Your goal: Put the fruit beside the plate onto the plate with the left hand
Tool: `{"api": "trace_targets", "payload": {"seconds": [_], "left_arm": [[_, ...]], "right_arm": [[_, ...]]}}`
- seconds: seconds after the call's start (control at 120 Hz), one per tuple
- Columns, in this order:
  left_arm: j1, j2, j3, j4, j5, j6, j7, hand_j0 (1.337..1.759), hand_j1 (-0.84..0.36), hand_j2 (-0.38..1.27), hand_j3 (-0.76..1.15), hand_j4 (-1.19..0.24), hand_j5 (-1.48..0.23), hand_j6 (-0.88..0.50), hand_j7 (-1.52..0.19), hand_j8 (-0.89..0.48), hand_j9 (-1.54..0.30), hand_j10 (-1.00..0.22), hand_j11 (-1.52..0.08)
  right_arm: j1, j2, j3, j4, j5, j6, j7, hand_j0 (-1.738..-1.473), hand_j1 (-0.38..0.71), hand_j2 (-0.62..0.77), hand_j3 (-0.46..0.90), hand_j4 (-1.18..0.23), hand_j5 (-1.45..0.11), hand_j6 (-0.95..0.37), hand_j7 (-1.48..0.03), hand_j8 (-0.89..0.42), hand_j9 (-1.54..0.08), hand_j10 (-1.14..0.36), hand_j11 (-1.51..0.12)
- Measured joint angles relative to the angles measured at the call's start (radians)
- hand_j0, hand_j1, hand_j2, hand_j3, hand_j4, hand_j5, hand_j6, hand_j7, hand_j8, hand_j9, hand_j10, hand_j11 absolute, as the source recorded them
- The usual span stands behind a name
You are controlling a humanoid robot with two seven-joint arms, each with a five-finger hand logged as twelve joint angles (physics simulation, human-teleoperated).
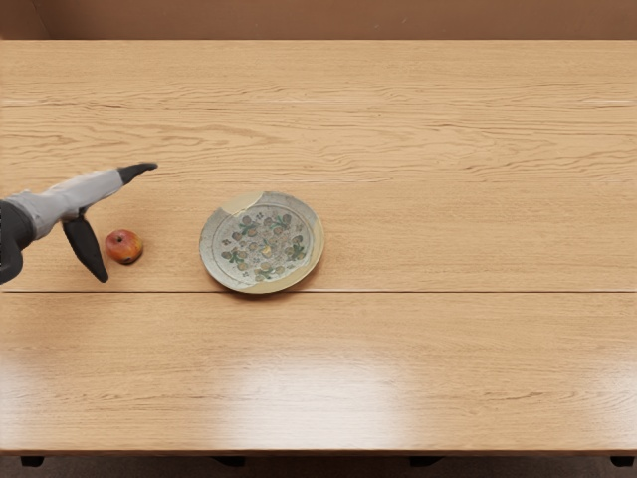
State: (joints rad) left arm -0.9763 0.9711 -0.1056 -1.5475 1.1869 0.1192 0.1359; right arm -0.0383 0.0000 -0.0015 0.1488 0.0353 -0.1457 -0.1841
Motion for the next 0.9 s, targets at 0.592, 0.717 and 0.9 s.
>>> {"api": "trace_targets", "payload": {"seconds": [0.592, 0.717, 0.9], "left_arm": [[-0.053, -0.089, -0.002, -0.161, 0.089, -0.045, 0.468, 1.658, 0.17, 0.03, 0.00, -0.16, -0.20, -0.16, -0.20, -0.16, -0.20, -0.16, -0.20], [-0.053, -0.167, -0.004, -0.097, 0.091, -0.012, 0.473, 1.658, 0.13, 0.04, 0.00, -0.19, -0.24, -0.19, -0.24, -0.19, -0.24, -0.19, -0.24], [-0.028, -0.196, -0.002, -0.018, 0.118, 0.078, 0.475, 1.658, 0.11, 0.05, 0.00, -0.21, -0.27, -0.21, -0.27, -0.21, -0.27, -0.21, -0.27]], "right_arm": [[0.000, 0.000, 0.000, 0.000, 0.000, 0.000, 0.000, -1.658, -0.35, 0.00, 0.00, 0.00, 0.00, 0.00, 0.00, 0.00, 0.00, 0.00, 0.00], [0.000, 0.000, 0.000, 0.000, 0.000, 0.000, 0.000, -1.658, -0.35, 0.00, 0.00, 0.00, 0.00, 0.00, 0.00, 0.00, 0.00, 0.00, 0.00], [0.000, 0.000, 0.000, 0.000, 0.000, 0.000, 0.000, -1.658, -0.35, 0.00, 0.00, 0.00, 0.00, 0.00, 0.00, 0.00, 0.00, 0.00, 0.00]]}}
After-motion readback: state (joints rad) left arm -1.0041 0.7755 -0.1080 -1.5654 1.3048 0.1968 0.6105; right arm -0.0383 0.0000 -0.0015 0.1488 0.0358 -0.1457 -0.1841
